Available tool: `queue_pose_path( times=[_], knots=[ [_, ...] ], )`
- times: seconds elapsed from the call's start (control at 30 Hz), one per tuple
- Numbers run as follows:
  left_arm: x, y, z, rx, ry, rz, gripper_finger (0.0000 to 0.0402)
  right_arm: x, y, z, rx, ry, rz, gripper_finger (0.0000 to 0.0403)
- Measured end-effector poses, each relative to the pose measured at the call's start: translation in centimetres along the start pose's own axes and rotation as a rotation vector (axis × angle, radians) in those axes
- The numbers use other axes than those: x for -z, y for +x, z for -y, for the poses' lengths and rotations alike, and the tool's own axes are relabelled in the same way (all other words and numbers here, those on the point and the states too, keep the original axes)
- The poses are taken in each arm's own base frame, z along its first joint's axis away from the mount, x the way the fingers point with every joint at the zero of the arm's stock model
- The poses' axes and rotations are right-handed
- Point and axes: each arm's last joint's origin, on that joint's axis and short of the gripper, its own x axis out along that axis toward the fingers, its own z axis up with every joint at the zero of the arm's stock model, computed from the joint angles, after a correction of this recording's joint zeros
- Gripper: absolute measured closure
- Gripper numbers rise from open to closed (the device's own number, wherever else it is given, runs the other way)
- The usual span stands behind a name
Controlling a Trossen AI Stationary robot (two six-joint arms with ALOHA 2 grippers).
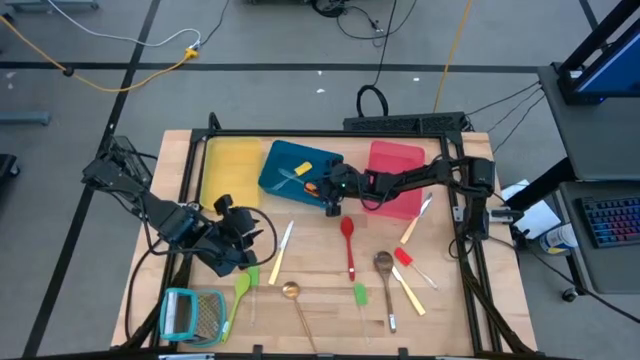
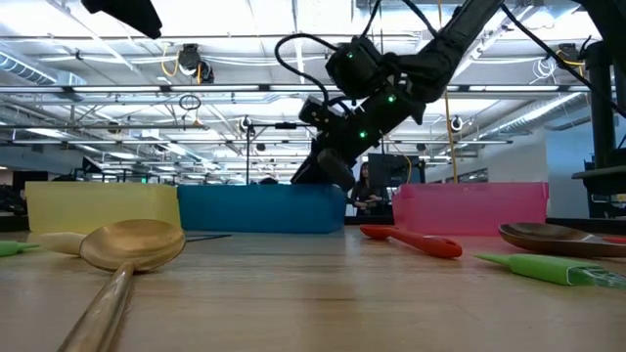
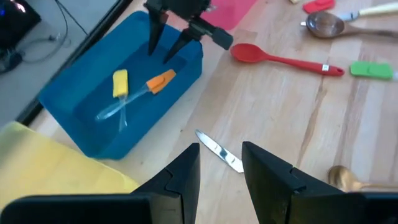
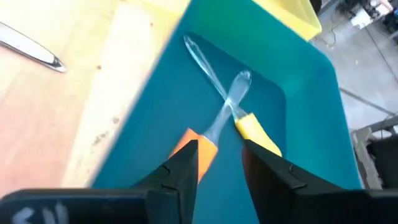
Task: Pick & Place Kitchen Items
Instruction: Put the left green spatula into the blue bin
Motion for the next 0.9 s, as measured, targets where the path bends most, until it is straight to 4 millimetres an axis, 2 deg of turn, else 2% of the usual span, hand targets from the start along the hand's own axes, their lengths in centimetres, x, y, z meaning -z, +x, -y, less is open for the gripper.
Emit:
queue_pose_path(
  times=[0.23,0.37,0.47,0.6,0.9],
  knots=[
    [0.0,0.0,0.1,0.021,-0.225,-0.027,0.0277,-2.4,-1.7,-0.3,0.018,-0.089,0.091,0.0259],
    [0.4,1.0,0.9,0.018,-0.326,-0.095,0.0277,-3.6,-2.8,-0.7,0.016,-0.11,0.131,0.0254],
    [0.9,2.3,2.0,0.003,-0.399,-0.184,0.0277,-4.4,-3.6,-0.9,0.012,-0.078,0.162,0.0252],
    [2.1,4.7,3.7,-0.028,-0.481,-0.377,0.0277,-4.8,-3.9,-1.8,-0.014,-0.027,0.172,0.0248],
    [5.4,9.6,6.9,-0.196,-0.602,-0.679,0.0277,-5.6,-4.3,-3.1,-0.031,-0.118,0.206,0.0245]
  ],
)
